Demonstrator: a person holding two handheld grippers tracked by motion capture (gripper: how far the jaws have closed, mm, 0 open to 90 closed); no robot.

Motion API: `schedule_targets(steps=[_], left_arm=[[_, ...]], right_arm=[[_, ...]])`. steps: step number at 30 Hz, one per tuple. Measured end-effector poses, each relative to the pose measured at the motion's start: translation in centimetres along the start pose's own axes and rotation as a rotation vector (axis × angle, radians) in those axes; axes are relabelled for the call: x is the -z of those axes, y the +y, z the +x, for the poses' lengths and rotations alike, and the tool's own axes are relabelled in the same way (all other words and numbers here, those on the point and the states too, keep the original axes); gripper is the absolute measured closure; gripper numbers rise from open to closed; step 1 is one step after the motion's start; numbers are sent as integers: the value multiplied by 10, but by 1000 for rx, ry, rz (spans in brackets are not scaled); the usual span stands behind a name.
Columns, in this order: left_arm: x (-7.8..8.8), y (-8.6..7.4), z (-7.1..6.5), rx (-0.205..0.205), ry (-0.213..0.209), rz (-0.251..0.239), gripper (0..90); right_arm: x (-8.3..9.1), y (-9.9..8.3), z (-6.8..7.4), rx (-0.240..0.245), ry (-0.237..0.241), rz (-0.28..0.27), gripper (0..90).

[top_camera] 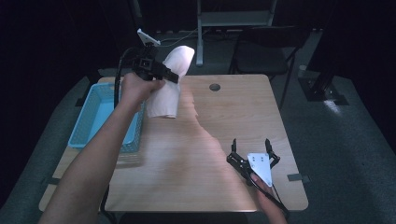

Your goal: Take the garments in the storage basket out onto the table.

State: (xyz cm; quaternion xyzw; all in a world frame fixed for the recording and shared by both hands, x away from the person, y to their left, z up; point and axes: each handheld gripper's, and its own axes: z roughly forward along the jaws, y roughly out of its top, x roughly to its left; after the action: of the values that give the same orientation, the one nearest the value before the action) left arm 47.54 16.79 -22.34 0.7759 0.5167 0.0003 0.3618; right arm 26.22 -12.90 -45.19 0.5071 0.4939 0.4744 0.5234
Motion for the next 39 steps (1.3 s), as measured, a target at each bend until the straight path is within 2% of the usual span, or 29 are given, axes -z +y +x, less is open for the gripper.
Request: schedule_targets(steps=[4, 7, 9, 13, 17, 20, 23, 36, 39], left_arm=[[-5, -2, 0, -3, 13, 13, 634], [-9, -3, 3, 8, 6, 15, 634], [-12, -4, 3, 1, 27, 25, 635], [-17, -5, 4, -1, 35, 32, 634], [-23, -8, 8, 26, 6, 27, 634], [-31, -12, 9, 5, 40, 52, 634], [-37, -14, 12, 22, 19, 54, 634], [-62, -23, 19, 35, 14, 88, 634], [-72, -25, 21, 34, 18, 112, 634]], right_arm=[[0, 0, 0, 0, 0, -1, 2], [0, 0, 0, -1, 0, 1, 2], [0, 0, 0, 0, 0, -1, 2], [0, 0, 0, 0, 2, 0, 2], [0, 0, 0, 1, 3, -1, 2], [0, 0, 0, 0, 4, -1, 2], [0, 0, 0, -1, 3, -1, 2], [0, 0, 0, -2, 1, -1, 2], [0, 0, 0, -2, -3, -3, 2]])
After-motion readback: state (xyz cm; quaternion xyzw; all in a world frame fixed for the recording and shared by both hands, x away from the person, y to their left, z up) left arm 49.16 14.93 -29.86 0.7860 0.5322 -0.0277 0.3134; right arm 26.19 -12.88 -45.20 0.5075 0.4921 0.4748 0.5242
